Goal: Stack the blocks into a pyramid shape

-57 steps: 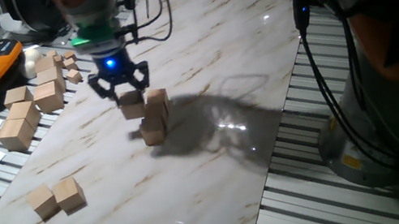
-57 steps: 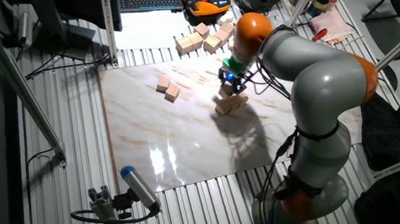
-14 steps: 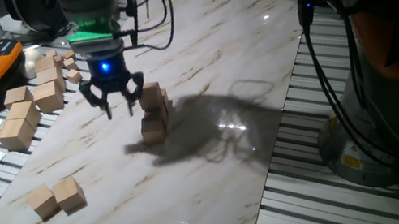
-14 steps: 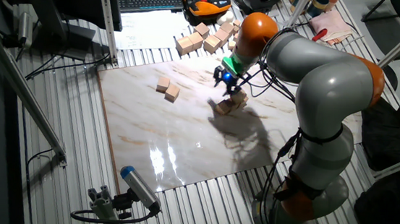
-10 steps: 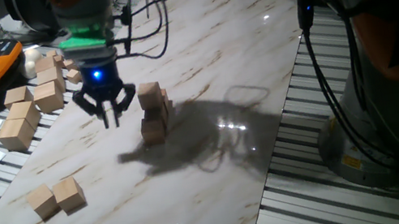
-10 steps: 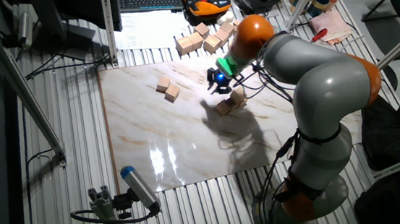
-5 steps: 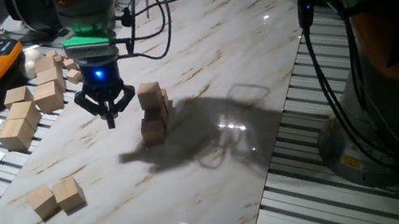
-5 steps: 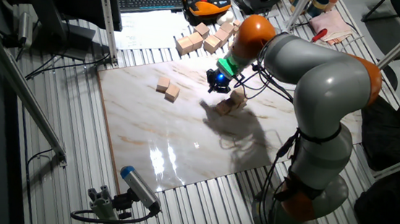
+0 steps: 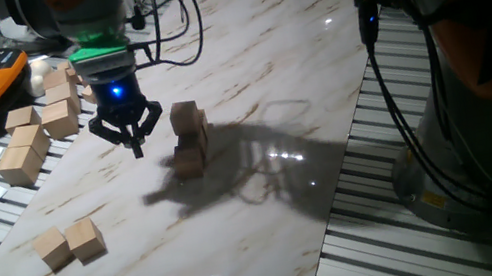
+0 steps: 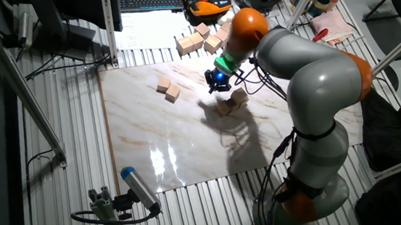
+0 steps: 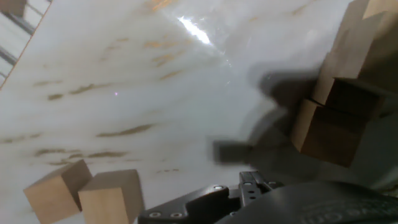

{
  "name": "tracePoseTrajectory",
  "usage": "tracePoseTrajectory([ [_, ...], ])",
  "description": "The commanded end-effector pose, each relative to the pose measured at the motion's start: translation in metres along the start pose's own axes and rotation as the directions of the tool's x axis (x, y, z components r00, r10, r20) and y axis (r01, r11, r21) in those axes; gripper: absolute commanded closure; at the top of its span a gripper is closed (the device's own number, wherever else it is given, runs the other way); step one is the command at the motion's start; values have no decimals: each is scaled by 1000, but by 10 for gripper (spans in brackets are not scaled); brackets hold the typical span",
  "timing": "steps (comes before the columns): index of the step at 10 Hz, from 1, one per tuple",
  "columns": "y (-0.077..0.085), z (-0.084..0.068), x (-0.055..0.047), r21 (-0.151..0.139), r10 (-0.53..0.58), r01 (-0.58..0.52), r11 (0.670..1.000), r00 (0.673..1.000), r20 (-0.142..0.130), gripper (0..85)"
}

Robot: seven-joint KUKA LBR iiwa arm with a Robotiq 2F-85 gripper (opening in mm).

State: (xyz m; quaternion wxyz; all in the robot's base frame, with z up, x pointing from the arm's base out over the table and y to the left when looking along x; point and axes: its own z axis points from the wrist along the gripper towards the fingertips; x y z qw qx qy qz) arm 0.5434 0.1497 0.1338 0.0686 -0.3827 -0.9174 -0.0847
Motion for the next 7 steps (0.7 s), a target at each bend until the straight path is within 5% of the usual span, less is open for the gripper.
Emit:
tracePoseTrajectory([
  [1,0,0,0,6,-74,74,997,997,-15,850],
  [3,18,8,15,-25,-39,38,999,999,-31,850],
  [4,30,14,27,-54,7,-8,999,1000,-23,680],
  [5,43,20,39,-43,43,-43,998,999,5,510],
  [6,54,29,49,-30,74,-73,997,997,35,510],
  [7,59,37,54,-34,88,-87,996,995,42,340],
])
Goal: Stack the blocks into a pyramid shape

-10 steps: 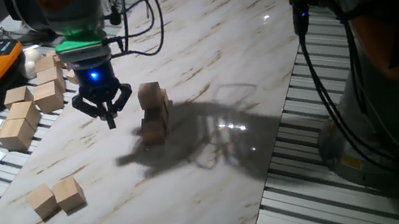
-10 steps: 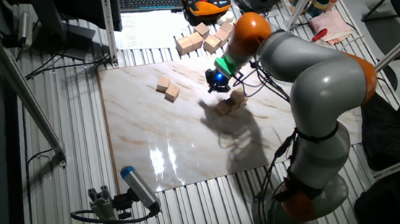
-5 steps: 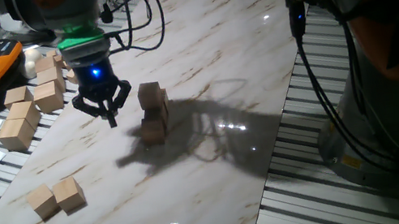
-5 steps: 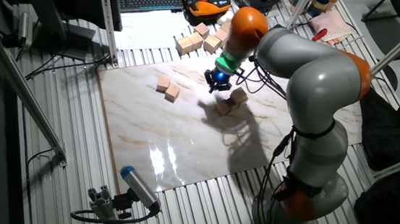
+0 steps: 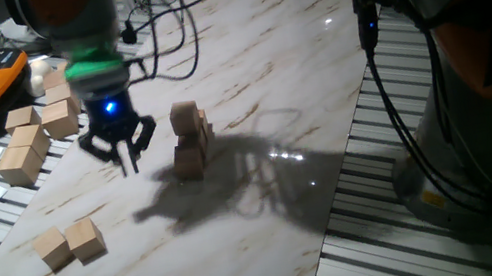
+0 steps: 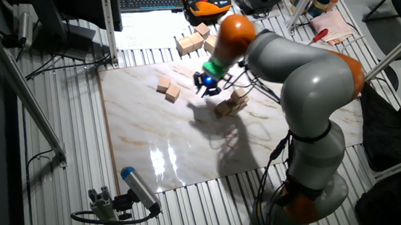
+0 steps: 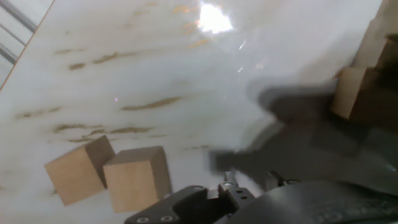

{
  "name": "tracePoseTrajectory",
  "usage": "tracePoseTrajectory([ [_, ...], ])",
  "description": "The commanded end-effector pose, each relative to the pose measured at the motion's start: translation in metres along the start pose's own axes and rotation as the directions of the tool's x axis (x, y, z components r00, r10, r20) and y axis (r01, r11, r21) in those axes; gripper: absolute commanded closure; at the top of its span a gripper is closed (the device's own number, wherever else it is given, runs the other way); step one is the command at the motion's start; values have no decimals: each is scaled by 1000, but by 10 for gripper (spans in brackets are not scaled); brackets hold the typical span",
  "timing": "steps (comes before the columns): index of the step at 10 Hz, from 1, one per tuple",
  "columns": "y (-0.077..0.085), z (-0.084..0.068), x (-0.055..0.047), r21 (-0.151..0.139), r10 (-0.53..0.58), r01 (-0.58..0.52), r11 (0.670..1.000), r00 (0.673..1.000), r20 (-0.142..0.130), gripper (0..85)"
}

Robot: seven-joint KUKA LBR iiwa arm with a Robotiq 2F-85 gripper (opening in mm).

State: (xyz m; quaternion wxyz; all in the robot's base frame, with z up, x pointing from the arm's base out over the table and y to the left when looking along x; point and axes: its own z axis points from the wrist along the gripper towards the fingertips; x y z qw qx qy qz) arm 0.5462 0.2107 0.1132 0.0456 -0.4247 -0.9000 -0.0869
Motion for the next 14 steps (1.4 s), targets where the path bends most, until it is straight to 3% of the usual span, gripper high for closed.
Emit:
tracePoseTrajectory([
  [1,20,9,21,2,3,-3,1000,1000,6,340],
  [2,23,12,21,2,3,-3,1000,1000,10,340],
  [3,22,12,18,6,-42,42,999,999,14,510],
  [4,19,8,15,-20,-92,92,996,996,-11,850],
  [7,19,8,15,-17,-227,227,974,973,-44,850],
  [8,19,8,15,8,-260,261,965,965,-34,850],
  [9,19,8,15,56,-316,315,947,949,-1,850],
  [10,19,8,15,50,-347,346,937,938,2,850],
  [11,19,8,15,-29,-349,349,937,937,-26,850],
  [12,19,8,15,-53,-350,348,936,936,-32,850],
  [14,19,8,15,-67,-364,361,930,931,-28,850],
])
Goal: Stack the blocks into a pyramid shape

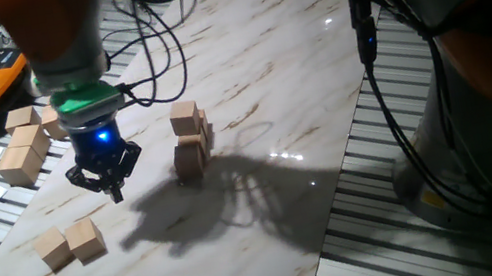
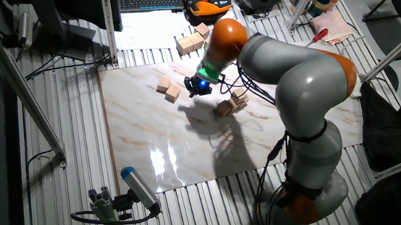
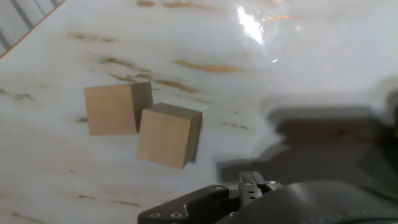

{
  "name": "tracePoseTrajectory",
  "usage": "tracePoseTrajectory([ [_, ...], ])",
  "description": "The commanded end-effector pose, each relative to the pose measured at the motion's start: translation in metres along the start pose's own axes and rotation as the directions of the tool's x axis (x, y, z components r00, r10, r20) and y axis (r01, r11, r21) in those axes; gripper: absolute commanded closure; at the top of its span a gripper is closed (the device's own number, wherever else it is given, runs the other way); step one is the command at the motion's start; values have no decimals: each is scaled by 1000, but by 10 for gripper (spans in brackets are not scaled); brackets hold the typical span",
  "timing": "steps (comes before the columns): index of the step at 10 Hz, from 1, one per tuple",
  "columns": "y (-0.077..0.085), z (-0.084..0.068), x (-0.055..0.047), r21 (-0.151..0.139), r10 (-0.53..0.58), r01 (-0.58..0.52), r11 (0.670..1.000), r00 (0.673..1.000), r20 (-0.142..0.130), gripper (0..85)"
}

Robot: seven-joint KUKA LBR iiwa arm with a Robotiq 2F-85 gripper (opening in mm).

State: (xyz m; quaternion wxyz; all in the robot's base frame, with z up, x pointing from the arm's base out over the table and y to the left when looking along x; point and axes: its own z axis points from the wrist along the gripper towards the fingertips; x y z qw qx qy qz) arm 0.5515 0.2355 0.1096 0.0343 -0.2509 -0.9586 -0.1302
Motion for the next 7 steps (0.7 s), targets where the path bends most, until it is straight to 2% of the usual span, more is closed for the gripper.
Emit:
tracePoseTrajectory([
  [1,0,0,0,-12,11,-11,1000,1000,-12,850],
  [4,0,0,0,-21,72,-72,997,997,-33,850],
  [5,14,-3,1,-16,97,-97,995,995,-29,850],
  [7,37,-9,3,15,136,-136,991,991,-3,510],
])
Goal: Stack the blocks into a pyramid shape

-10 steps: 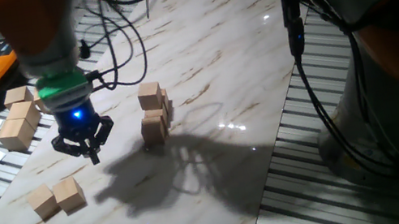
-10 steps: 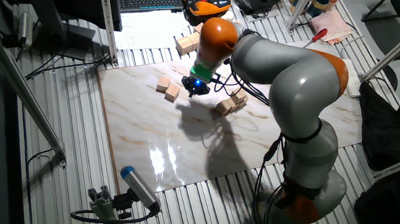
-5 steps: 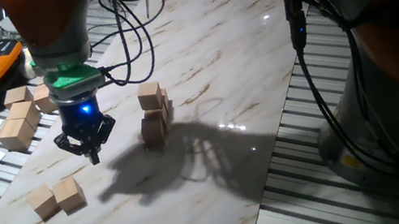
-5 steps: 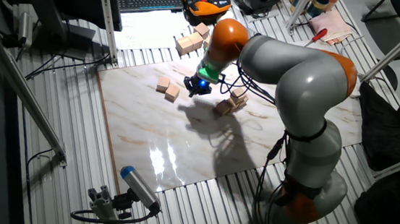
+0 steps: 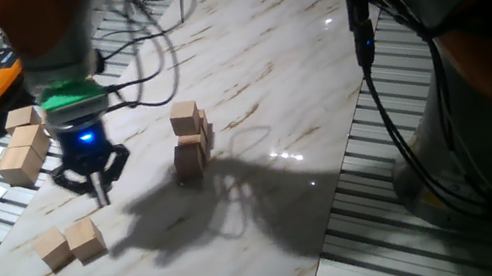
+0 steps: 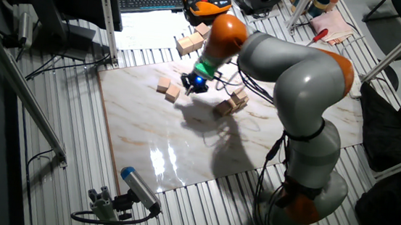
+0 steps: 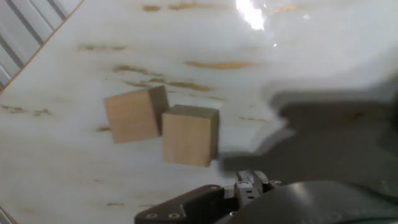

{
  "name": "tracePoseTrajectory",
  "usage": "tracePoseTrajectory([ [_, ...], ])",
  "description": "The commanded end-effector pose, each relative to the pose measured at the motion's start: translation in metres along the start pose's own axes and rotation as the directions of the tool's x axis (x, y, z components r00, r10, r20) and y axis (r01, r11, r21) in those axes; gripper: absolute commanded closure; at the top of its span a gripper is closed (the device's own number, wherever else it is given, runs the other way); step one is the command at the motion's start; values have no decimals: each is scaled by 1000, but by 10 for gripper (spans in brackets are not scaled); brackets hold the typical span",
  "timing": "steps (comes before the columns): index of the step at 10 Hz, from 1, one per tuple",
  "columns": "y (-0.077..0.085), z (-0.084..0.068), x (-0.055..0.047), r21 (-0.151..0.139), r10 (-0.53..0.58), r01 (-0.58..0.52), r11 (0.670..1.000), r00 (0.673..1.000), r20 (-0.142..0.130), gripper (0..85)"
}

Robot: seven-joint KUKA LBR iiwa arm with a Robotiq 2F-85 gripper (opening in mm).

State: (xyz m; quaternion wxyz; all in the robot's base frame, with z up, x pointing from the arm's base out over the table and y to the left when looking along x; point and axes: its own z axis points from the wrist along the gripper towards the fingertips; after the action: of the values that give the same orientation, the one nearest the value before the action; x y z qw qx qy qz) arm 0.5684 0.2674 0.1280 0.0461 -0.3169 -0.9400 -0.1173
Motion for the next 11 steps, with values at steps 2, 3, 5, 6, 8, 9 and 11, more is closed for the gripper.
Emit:
tracePoseTrajectory([
  [2,15,4,3,38,20,-22,999,999,29,340],
  [3,21,9,4,55,33,-36,998,998,50,340],
  [5,32,15,5,76,60,-66,995,995,80,170],
  [6,39,16,6,73,72,-78,994,994,81,170],
  [8,49,20,6,73,85,-91,993,993,82,0],
  [9,53,26,6,72,89,-95,993,992,85,0],
  [11,58,38,5,64,99,-105,992,991,90,0],
])
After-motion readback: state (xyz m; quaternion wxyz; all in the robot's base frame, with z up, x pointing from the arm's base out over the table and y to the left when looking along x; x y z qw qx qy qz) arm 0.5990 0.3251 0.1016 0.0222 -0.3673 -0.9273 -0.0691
